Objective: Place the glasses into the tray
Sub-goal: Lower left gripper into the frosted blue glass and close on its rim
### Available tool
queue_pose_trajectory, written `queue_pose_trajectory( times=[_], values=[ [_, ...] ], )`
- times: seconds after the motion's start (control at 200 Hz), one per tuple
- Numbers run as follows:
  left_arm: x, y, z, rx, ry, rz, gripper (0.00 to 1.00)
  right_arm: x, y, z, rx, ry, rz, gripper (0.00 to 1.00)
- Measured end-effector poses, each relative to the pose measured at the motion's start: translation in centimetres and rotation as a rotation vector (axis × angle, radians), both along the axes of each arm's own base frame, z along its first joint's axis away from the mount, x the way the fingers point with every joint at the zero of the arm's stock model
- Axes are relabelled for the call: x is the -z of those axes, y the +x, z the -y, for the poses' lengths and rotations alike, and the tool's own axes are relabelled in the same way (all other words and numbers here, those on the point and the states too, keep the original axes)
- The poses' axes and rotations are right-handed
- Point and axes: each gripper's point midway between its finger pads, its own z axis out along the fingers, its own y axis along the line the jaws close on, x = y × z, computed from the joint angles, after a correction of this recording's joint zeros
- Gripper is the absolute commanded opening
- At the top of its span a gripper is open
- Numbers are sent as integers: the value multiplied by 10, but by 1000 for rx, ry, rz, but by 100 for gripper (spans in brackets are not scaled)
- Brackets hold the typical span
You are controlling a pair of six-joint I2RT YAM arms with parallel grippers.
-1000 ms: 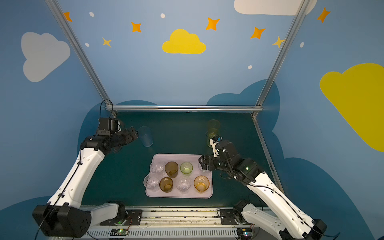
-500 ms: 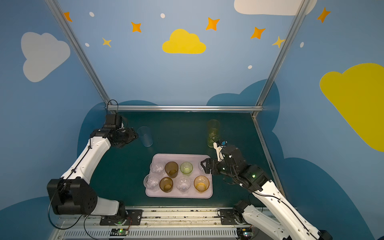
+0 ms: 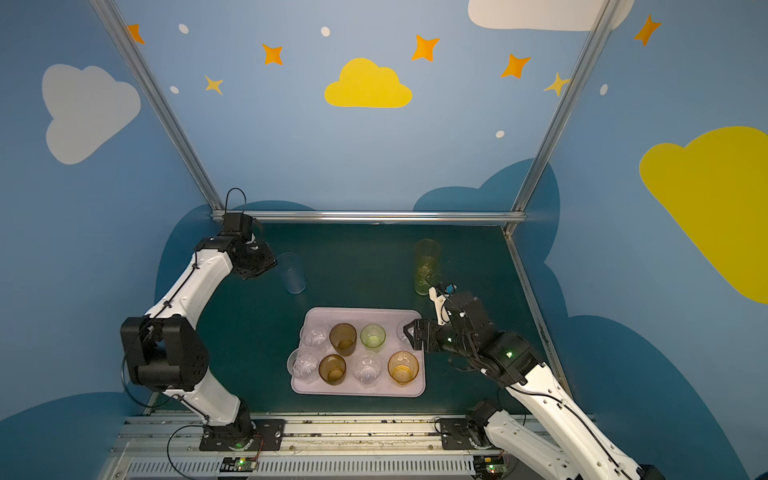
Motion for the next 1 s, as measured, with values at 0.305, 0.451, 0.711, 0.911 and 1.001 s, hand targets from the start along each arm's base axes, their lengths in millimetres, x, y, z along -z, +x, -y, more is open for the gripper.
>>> queue_pose_trajectory(
  times=[0.305,0.451,0.711,0.911,1.001],
  values=[
    [16,15,-1,11,7,-64,27,3,2,4,21,-7,-17,87],
    [17,19,-1,17,13,-73,21,6,4,5,32,-16,-29,87],
    [32,24,-2,31,23,-123,14,8,6,7,42,-18,-38,87],
    [35,26,-2,44,30,-138,4,7,6,8,44,-9,-41,87],
    [37,25,-3,49,35,-148,4,7,5,8,43,-4,-43,87]
  ],
)
